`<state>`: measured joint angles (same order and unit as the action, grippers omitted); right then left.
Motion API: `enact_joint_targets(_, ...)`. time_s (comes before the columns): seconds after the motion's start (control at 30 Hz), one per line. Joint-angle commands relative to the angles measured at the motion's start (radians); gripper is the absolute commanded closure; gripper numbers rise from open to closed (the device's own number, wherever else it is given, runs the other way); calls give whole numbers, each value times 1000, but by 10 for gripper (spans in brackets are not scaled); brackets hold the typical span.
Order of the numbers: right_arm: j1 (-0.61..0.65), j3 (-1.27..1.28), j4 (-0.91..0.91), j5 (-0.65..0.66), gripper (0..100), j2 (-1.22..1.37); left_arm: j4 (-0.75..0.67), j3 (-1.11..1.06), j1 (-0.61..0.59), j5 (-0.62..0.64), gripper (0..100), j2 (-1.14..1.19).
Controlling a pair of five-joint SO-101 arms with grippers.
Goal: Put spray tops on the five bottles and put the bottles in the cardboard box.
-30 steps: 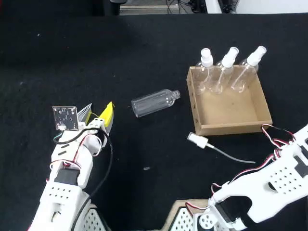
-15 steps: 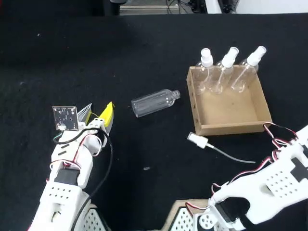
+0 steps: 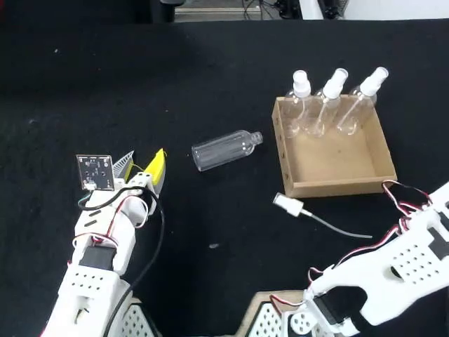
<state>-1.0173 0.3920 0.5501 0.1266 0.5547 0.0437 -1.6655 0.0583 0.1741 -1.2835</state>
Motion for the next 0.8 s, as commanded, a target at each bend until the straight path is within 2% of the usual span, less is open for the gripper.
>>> enact_joint_targets(0.0,-3,-64,23,5,726,-15,-23,-1,10,8,799,-5)
enact_joint_targets(0.77,2,-59,23,5,726,-42,-23,-1,10,8,798,-5)
